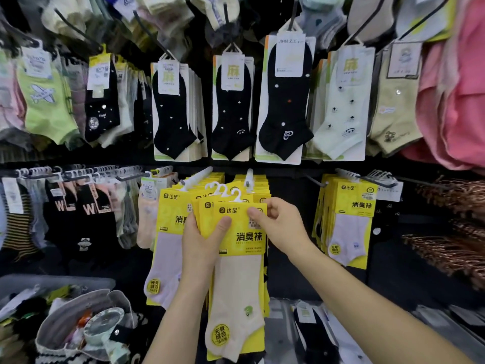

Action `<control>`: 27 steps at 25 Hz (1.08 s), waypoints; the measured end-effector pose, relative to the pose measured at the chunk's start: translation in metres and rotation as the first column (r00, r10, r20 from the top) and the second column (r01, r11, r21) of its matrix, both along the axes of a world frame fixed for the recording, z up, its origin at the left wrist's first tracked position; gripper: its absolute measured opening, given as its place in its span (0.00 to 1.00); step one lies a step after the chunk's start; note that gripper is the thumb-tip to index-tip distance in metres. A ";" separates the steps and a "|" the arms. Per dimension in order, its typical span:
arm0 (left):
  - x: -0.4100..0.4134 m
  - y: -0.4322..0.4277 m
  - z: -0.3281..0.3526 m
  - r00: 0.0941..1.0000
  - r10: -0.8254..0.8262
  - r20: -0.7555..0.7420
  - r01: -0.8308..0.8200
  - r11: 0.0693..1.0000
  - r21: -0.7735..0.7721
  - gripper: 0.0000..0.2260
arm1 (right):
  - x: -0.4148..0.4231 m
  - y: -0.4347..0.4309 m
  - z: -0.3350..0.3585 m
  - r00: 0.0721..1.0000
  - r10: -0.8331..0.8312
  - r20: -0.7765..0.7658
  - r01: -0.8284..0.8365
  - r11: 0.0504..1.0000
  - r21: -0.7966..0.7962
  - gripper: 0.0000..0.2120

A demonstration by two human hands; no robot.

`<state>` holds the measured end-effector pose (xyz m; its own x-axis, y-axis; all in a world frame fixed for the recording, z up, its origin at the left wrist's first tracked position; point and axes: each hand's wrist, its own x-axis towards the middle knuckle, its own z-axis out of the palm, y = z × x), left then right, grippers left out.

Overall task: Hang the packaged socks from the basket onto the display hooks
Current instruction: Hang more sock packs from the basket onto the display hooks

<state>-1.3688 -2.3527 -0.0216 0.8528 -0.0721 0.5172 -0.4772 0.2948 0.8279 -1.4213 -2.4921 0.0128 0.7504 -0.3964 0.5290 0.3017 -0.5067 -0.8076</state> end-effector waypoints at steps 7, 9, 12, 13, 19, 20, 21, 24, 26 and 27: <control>0.009 0.021 0.007 0.987 0.129 0.095 -0.127 0.992 -0.023 0.05 | 0.009 -0.011 0.002 0.998 -0.063 0.014 0.061 0.993 0.101 0.04; 0.014 0.033 0.011 0.985 0.138 0.105 -0.134 0.990 -0.038 0.08 | 0.015 -0.019 0.004 0.990 -0.141 -0.002 0.140 0.983 0.119 0.06; 0.014 0.040 0.014 0.988 0.111 0.105 -0.109 0.994 -0.019 0.11 | 0.026 -0.026 0.006 0.974 -0.224 -0.037 0.227 0.970 0.087 0.06; 0.013 0.040 0.014 0.988 0.105 0.114 -0.105 0.994 -0.006 0.13 | 0.030 -0.026 0.007 0.970 -0.238 -0.049 0.241 0.969 0.064 0.06; 0.015 0.045 0.010 0.989 0.094 0.115 -0.098 0.995 0.030 0.09 | 0.044 -0.025 0.002 0.938 -0.335 -0.084 0.331 0.942 -0.059 0.10; 0.017 0.046 0.010 0.990 0.101 0.103 -0.104 0.994 0.030 0.07 | 0.044 -0.025 0.001 0.935 -0.345 -0.082 0.339 0.937 -0.081 0.11; 0.019 0.048 0.009 0.990 0.110 0.083 -0.113 0.993 0.029 0.05 | 0.044 -0.025 0.000 0.931 -0.356 -0.085 0.346 0.932 -0.110 0.11; 0.019 0.048 0.007 0.993 0.104 0.061 -0.105 0.994 0.012 0.05 | 0.038 -0.026 0.001 0.916 -0.385 -0.112 0.365 0.917 -0.163 0.09; 0.014 0.044 0.007 0.990 0.104 0.095 -0.107 0.994 0.028 0.07 | 0.029 -0.023 -0.001 0.913 -0.404 -0.053 0.393 0.908 -0.142 0.12; 0.012 0.041 0.007 0.988 0.109 0.113 -0.113 0.993 0.036 0.06 | 0.024 -0.019 -0.002 0.929 -0.370 -0.011 0.366 0.922 -0.127 0.13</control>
